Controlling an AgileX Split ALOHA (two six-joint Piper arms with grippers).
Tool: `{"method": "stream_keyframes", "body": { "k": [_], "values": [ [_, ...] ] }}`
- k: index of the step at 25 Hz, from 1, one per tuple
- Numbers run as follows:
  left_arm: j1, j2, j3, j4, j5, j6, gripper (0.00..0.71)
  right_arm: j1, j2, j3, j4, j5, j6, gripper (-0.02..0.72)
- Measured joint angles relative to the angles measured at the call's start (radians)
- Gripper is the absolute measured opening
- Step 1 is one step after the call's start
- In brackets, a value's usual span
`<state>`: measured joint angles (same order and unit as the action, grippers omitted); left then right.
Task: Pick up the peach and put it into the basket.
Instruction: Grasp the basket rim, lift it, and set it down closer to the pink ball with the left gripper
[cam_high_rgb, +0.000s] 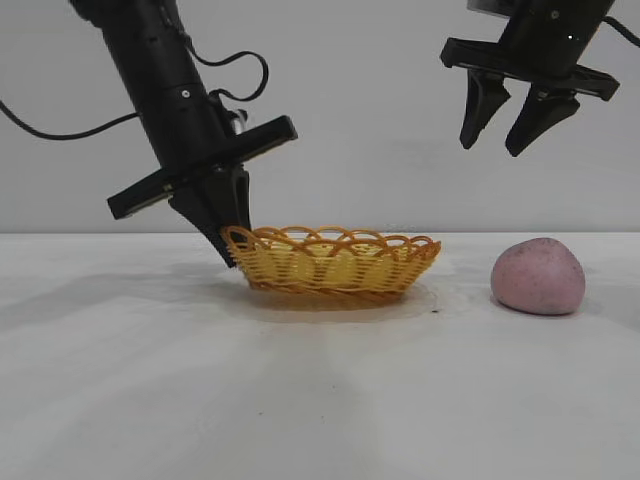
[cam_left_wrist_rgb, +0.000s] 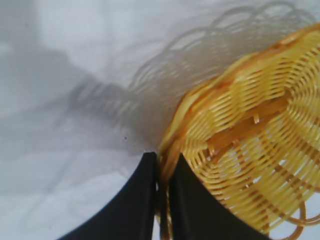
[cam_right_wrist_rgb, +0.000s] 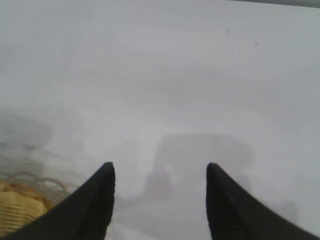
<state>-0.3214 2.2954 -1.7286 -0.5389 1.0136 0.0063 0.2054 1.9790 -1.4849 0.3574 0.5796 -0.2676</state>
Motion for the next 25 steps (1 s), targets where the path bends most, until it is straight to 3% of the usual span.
{"method": "stream_keyframes", "body": {
  "k": [3,4,7,8,11,18,25],
  "values": [
    [0.0,-0.002,0.0,0.002,0.0,-0.002,0.0,0.0,0.0,0.0,0.0,0.0,0.0,0.361],
    [0.0,-0.002,0.0,0.003,0.0,-0.002,0.053,0.0,0.0,0.0,0.0,0.0,0.0,0.361],
    [0.0,-0.002,0.0,0.008,0.0,-0.002,0.053,0.0,0.0,0.0,0.0,0.0,0.0,0.361],
    [0.0,-0.002,0.0,0.008,0.0,0.003,0.123,0.0,0.0,0.0,0.0,-0.001,0.0,0.361],
    [0.0,-0.002,0.0,0.008,0.0,0.014,0.211,0.0,0.0,0.0,0.0,-0.001,0.0,0.361],
    [0.0,-0.002,-0.007,0.031,0.02,0.049,0.223,0.0,0.0,0.0,0.0,-0.001,0.0,0.361],
    [0.0,-0.002,-0.106,0.127,0.12,0.055,0.223,0.0,0.0,0.0,0.0,0.001,0.0,0.361]
  ]
}}
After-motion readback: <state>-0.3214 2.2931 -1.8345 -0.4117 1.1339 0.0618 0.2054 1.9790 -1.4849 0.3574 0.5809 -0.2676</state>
